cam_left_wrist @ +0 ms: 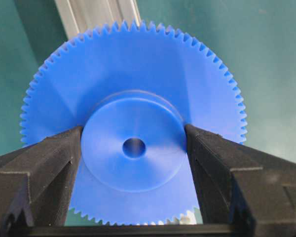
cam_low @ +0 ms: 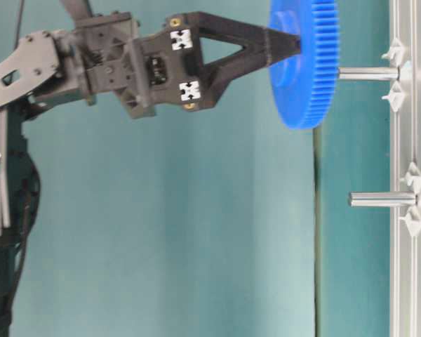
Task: Find the location of the shaft and insert the large gear.
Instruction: 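Align the gear's bore with the upper metal shaft using the left gripper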
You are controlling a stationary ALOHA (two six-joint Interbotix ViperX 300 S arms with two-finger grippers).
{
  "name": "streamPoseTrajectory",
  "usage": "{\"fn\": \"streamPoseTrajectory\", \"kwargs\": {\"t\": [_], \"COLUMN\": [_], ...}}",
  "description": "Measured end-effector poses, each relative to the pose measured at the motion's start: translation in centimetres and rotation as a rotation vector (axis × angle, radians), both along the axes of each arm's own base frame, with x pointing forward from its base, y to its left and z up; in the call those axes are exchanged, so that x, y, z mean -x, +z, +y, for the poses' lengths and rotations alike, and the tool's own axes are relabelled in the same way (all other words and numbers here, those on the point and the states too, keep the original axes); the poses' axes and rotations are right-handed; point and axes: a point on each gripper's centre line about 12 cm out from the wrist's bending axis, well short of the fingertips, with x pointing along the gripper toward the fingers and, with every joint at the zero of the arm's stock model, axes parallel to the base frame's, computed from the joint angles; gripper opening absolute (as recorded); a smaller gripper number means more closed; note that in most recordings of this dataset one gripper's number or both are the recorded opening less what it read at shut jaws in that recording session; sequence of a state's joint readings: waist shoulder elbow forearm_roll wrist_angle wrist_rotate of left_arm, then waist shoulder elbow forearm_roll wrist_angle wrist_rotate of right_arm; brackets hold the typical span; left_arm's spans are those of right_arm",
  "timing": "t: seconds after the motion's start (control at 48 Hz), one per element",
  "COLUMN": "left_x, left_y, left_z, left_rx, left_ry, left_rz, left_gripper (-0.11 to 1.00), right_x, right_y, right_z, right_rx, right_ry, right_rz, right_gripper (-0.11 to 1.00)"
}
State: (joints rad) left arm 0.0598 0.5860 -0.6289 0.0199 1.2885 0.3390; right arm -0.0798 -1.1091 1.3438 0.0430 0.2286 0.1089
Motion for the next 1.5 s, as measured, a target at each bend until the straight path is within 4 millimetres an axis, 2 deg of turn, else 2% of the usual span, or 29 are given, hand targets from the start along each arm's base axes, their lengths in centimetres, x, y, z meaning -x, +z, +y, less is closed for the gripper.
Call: {"fn": "streamPoseTrajectory", "kwargs": {"t": [0.292, 0.667, 1.105, 1.501], "left_x": [0.2, 0.7, 0.4, 1.1], "left_y": [-0.6, -2.8, -3.4, -3.7], "left_z": [1.1, 1.2, 1.5, 3.1], "left_rx": [0.004, 0.007, 0.006, 0.006], "left_ry": [0.027, 0.03, 0.034, 0.06], "left_rz": [0.018, 0.065, 0.035, 0.041], "left_gripper": [0.7, 0.7, 0.7, 0.7], "right_x": [0.1, 0.3, 0.3, 0.3], "right_y": [0.0, 0.1, 0.1, 0.1], "right_z": [0.0, 0.0, 0.0, 0.0], "right_rx": [0.0, 0.0, 0.0, 0.0], "right_ry": [0.0, 0.001, 0.001, 0.001], "right_rz": [-0.003, -0.003, -0.002, -0.003], "right_gripper": [0.0, 0.0, 0.0, 0.0]}}
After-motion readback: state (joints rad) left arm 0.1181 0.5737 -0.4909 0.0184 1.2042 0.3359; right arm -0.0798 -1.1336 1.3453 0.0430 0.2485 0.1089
